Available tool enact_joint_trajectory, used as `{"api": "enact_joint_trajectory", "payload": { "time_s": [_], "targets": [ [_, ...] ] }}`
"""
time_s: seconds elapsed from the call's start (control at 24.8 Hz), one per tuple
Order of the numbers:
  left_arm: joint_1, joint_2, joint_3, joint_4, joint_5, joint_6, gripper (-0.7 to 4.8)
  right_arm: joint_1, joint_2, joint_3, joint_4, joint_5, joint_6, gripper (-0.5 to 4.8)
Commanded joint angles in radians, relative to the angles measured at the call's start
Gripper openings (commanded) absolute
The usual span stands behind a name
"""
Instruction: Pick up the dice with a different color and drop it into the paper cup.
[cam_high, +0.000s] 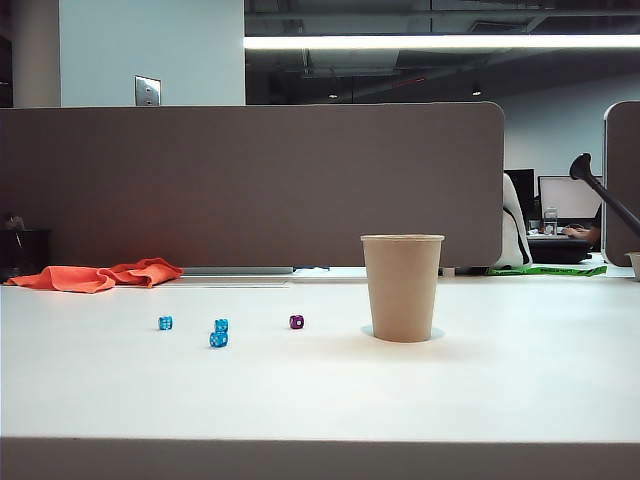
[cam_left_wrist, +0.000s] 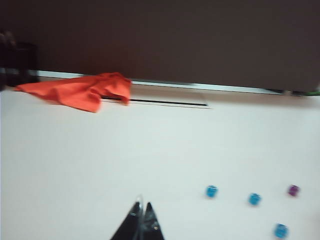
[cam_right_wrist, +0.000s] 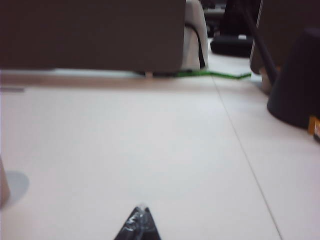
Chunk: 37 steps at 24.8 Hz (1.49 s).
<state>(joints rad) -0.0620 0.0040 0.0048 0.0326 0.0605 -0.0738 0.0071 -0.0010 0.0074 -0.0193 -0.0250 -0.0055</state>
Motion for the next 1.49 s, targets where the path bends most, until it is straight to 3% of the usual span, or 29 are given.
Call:
{"api": "enact_joint_trajectory", "payload": {
  "time_s": [0.04,0.4,0.52,0.6,0.68,0.81,1.01,1.09,1.49],
  "targets": [
    [-0.002,0.001,0.006,0.010,0.146,-0.009,-0.06,0.001,0.000,0.034,0.075,-0.067,0.013,-0.05],
    [-0.004,0.002,0.047,0.005,0.195,0.026,-0.06,0.001,0.115,0.291,-0.192,-0.091,0.000,-0.05],
    [-0.008,0.028,0.074,-0.046,0.232,0.108,-0.06,0.005,0.248,0.377,-0.202,-0.136,0.000,-0.05],
    [-0.015,0.091,0.117,-0.062,0.237,0.178,-0.06,0.040,0.413,0.478,-0.226,-0.154,-0.003,-0.05],
    [-0.023,0.140,0.145,-0.062,0.239,0.197,-0.06,0.072,0.490,0.530,-0.236,-0.153,-0.003,-0.05],
    [-0.040,0.283,0.228,-0.060,0.268,0.249,-0.06,0.189,0.666,0.634,-0.239,-0.138,-0.024,-0.05],
    [-0.072,0.513,0.360,-0.036,0.286,0.284,-0.06,0.407,0.882,0.731,-0.236,0.079,-0.054,-0.05],
    [-0.073,0.576,0.389,-0.016,0.303,0.284,-0.06,0.451,0.944,0.752,-0.231,0.098,-0.055,-0.05],
    [-0.169,0.761,0.405,0.115,0.322,0.300,-0.06,0.480,1.051,0.775,-0.147,0.097,-0.055,-0.05]
  ]
}}
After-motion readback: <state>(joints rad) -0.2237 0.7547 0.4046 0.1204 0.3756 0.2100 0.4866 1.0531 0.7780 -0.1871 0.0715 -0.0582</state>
